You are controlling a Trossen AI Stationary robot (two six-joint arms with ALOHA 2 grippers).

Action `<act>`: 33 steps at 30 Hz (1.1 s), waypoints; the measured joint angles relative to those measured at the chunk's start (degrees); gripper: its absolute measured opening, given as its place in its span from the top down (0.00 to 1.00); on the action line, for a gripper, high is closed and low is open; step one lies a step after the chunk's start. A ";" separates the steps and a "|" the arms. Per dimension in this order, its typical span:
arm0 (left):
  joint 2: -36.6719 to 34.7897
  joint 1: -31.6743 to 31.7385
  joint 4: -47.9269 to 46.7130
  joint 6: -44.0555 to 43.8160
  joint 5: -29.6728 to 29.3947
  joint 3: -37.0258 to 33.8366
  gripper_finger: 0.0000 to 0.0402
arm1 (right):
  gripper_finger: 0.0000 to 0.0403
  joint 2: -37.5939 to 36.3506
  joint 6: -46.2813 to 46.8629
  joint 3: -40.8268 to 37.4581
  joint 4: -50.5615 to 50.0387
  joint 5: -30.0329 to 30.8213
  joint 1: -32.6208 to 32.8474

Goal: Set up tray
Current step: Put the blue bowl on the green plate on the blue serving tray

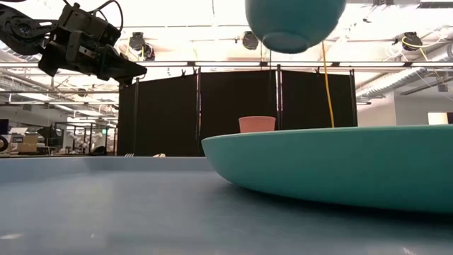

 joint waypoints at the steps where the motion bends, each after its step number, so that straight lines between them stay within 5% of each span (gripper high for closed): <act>1: 0.00 0.01 0.02 -0.04 0.00 0.00 0.92 | 1.00 -0.01 0.95 -1.04 0.73 1.58 2.46; 7: 0.00 0.02 -0.03 -0.81 0.00 0.00 0.92 | 1.00 0.04 10.30 -10.86 6.63 6.52 12.78; 11: 0.00 0.00 -0.17 -2.67 0.02 0.00 0.92 | 1.00 -0.04 23.55 -18.08 12.70 6.45 14.60; 17: 0.00 0.00 -0.20 -5.23 0.00 0.00 0.92 | 1.00 0.02 30.39 -26.59 13.98 4.81 16.78; 33: 0.00 0.00 -0.20 -6.84 0.02 0.00 0.92 | 1.00 0.46 39.65 -32.79 24.57 2.07 22.69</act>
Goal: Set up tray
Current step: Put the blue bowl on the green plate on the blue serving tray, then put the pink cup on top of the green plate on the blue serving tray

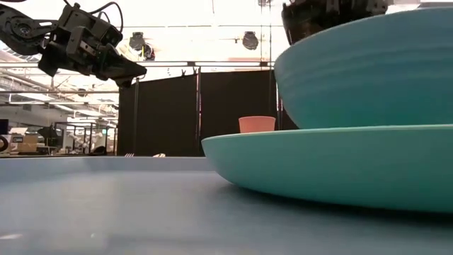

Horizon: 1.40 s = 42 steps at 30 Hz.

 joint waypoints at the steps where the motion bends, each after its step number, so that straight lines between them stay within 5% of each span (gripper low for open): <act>1: 0.00 0.02 -0.02 -0.04 0.00 0.00 0.92 | 1.00 0.02 0.54 -0.52 0.51 -0.46 -0.13; 30: 0.00 0.02 0.00 -0.13 -0.01 0.00 0.92 | 0.99 -0.09 5.21 -7.24 7.68 -1.69 0.26; 42: 0.00 0.00 -0.01 -0.37 0.00 0.00 0.92 | 0.79 -0.09 5.43 -7.39 9.36 -1.78 0.24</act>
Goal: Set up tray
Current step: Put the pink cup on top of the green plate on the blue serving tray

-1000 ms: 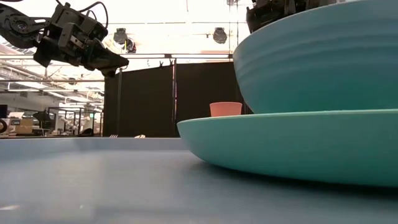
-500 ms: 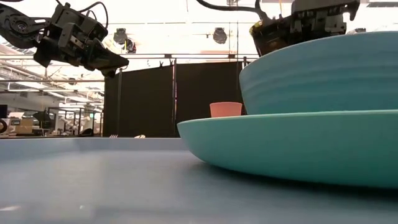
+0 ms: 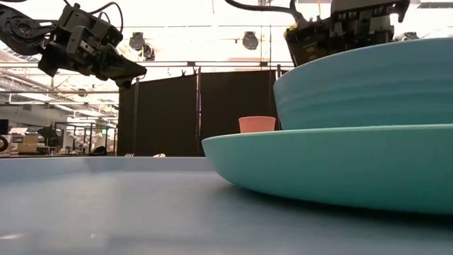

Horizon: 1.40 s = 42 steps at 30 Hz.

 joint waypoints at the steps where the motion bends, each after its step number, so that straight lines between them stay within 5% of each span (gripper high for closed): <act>1: 0.00 0.00 0.00 0.00 0.00 0.00 0.92 | 0.78 -0.01 0.30 0.00 -0.01 -0.02 0.00; 12: 0.00 -0.01 -0.02 0.01 0.06 0.00 0.92 | 0.63 -11.61 -1.20 0.00 -0.25 1.43 -1.71; 19: 0.00 0.00 -0.09 -0.23 -1.55 0.00 0.92 | 0.68 -27.30 -22.59 -1.51 1.86 16.74 -2.14; 27: 0.00 -0.02 -0.10 -2.99 -5.11 0.00 0.92 | 0.98 -48.80 -36.08 -21.53 18.82 18.57 -4.77; 34: 0.00 -0.22 -0.47 -4.15 -7.70 0.00 0.92 | 1.00 -63.11 -36.49 -38.84 33.11 18.04 -8.81; 42: 1.58 -6.39 0.31 -10.88 -23.08 1.37 0.92 | 1.00 -70.79 -43.04 -54.78 54.51 16.55 -12.30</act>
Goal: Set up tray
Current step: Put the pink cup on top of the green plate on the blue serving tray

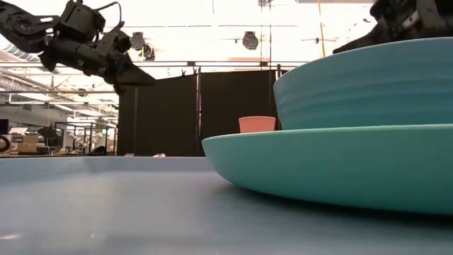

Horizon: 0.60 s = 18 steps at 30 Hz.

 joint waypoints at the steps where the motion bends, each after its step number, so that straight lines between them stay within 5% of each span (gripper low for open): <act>1: 0.84 -1.36 -0.03 0.77 0.01 0.85 0.92 | 1.00 -0.49 -0.42 -1.21 1.88 -0.04 -0.40; 4: 5.39 -6.03 -0.27 1.70 -2.89 5.36 0.92 | 1.00 -1.52 -0.81 -4.40 7.11 0.04 -1.23; 9: 16.87 -11.63 -6.07 0.56 -17.01 18.59 0.92 | 1.00 -1.59 -0.82 -6.97 8.81 -0.22 -2.32; 18: 40.46 -16.80 -28.16 14.43 -18.32 46.52 0.92 | 1.00 -1.58 -0.77 -6.97 9.36 -6.03 -2.94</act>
